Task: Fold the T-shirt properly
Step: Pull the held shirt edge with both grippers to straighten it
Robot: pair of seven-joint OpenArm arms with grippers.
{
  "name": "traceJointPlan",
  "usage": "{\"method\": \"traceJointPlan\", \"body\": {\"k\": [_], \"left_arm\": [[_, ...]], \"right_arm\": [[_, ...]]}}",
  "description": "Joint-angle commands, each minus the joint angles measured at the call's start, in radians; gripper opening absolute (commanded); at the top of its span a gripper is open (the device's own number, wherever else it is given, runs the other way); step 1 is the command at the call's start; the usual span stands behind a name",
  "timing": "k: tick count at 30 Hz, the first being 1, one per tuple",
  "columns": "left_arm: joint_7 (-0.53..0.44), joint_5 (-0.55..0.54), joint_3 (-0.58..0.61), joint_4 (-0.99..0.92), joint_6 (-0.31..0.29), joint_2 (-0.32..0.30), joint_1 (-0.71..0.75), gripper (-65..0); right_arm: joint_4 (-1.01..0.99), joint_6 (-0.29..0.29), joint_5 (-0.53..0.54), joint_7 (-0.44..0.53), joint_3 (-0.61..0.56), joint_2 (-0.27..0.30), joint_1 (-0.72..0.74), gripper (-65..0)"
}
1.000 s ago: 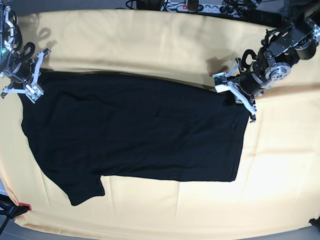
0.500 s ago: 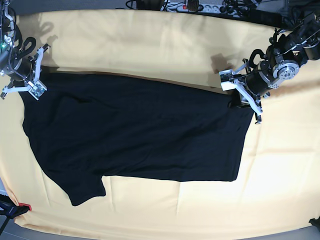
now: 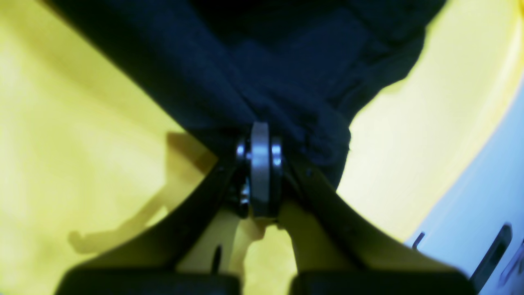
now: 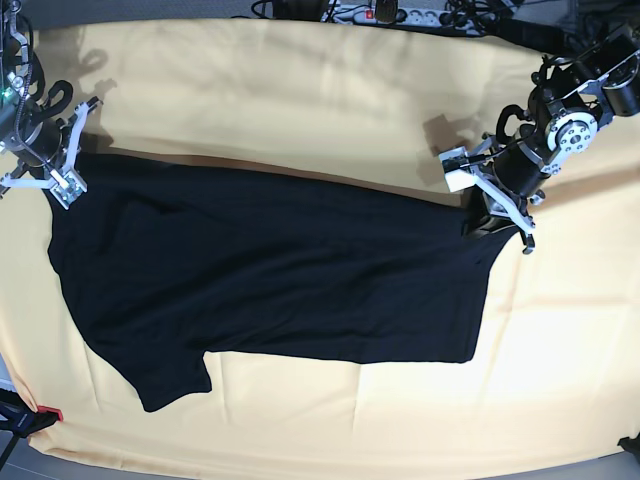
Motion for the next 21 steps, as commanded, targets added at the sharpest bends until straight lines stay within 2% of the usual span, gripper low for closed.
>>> {"method": "traceJointPlan", "body": {"k": [1, 3, 5, 10, 15, 17, 19, 21], "left_arm": [[0.023, 0.079, -0.025, 0.014, 0.130, -0.025, -0.037, -65.0], [0.024, 0.095, -0.025, 0.014, 0.193, -0.025, -0.037, -65.0], [0.024, 0.095, -0.025, 0.014, 0.218, -0.025, -0.037, -65.0], [0.024, 0.090, -0.025, 0.014, 0.219, -0.025, -0.036, -65.0], [0.024, 0.080, -0.025, 0.014, 0.139, -0.025, -0.036, -65.0], [0.023, 0.088, -0.025, 0.014, 0.160, -0.025, -0.036, -65.0], [0.016, 0.087, -0.025, 0.016, 0.215, -0.024, -0.036, -65.0], [0.018, 0.084, -0.025, 0.021, 0.232, -0.024, -0.036, -57.1]], "right_arm": [[0.017, -0.026, -0.018, 0.010, 0.013, 0.023, 0.005, -65.0], [0.017, -0.047, -0.017, 0.010, 0.013, 0.023, 0.005, -65.0], [0.020, -0.048, -0.018, 0.010, 0.013, 0.023, 0.005, -65.0], [0.096, -0.050, -0.017, 0.006, 0.030, 0.022, 0.004, -65.0], [0.158, -0.025, -0.017, -0.019, 0.077, 0.022, -0.026, -65.0], [0.163, -0.025, -0.013, -0.019, 0.090, 0.022, -0.037, -65.0], [0.163, -0.026, -0.013, -0.019, 0.091, 0.021, -0.036, -65.0], [0.163, -0.026, -0.013, -0.016, 0.090, 0.019, -0.036, -65.0]]}}
